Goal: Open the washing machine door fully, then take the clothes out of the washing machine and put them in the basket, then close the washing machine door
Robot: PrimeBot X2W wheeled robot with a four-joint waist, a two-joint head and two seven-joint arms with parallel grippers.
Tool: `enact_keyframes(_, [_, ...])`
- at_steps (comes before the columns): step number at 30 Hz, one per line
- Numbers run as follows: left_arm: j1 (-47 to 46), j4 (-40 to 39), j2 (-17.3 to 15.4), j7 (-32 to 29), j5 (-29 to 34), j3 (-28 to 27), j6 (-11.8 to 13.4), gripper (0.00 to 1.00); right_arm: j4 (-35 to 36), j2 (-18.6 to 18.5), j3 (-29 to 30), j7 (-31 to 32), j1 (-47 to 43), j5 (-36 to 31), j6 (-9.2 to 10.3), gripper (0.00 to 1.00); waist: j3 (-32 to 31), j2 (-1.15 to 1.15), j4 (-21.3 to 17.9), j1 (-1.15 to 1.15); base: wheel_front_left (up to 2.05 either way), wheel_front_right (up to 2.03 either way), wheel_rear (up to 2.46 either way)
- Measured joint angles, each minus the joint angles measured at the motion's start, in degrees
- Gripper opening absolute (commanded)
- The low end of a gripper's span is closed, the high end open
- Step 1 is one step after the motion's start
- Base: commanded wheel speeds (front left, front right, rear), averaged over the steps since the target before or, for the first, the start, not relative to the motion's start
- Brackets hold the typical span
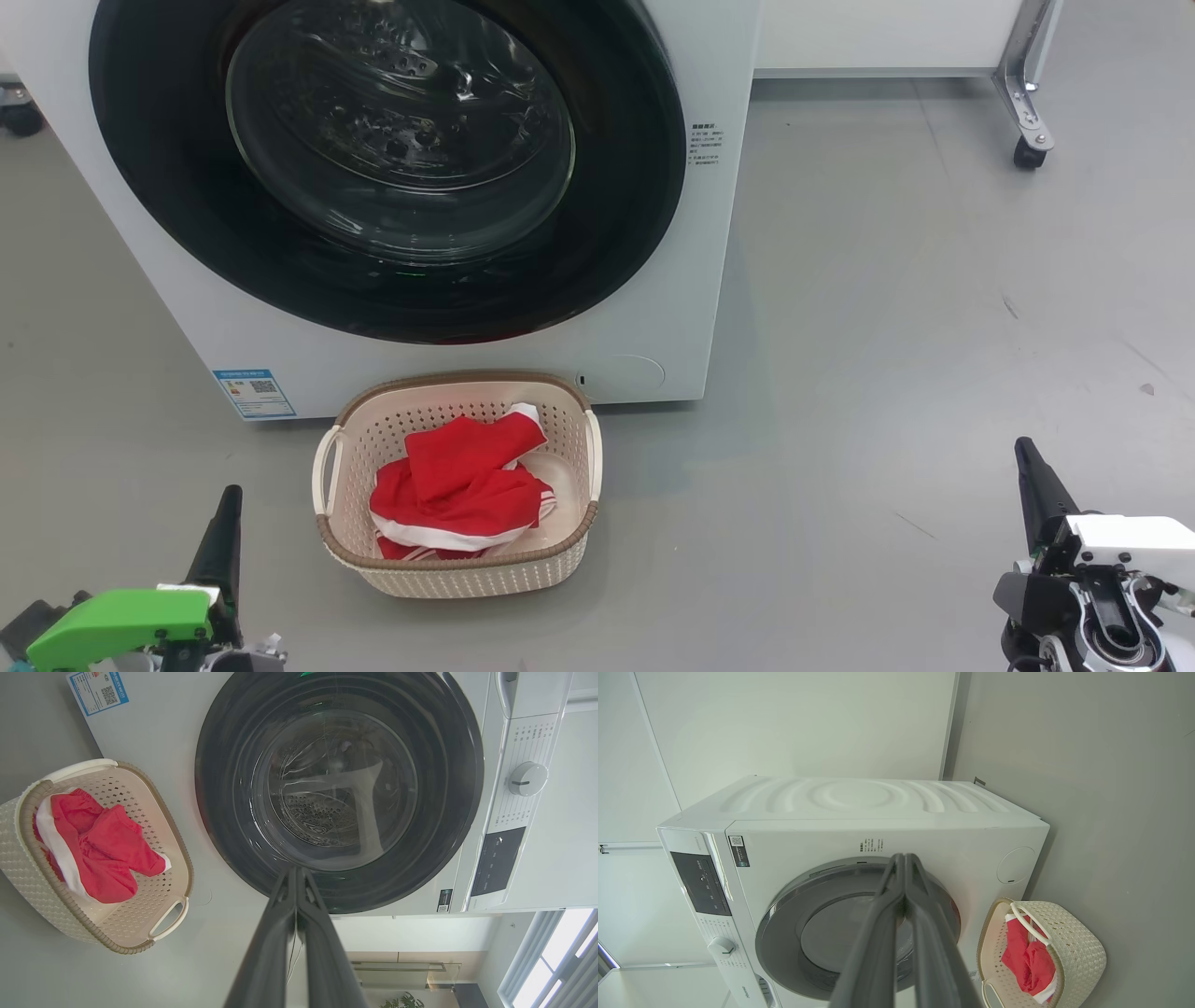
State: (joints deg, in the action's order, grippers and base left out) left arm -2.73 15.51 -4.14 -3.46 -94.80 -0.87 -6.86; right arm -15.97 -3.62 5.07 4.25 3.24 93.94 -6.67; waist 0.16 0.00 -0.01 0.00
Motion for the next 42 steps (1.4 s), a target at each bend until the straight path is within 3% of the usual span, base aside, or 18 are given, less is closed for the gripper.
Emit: enact_keyframes(42, [-0.3,0.4,0.0,0.0,0.0,-0.2,0.0,0.00,-0.2,0.0,0.1,0.0,0.1,0.0,-0.29,0.00,0.0,0.00,0.0,0.00,0.00,0.00,0.00])
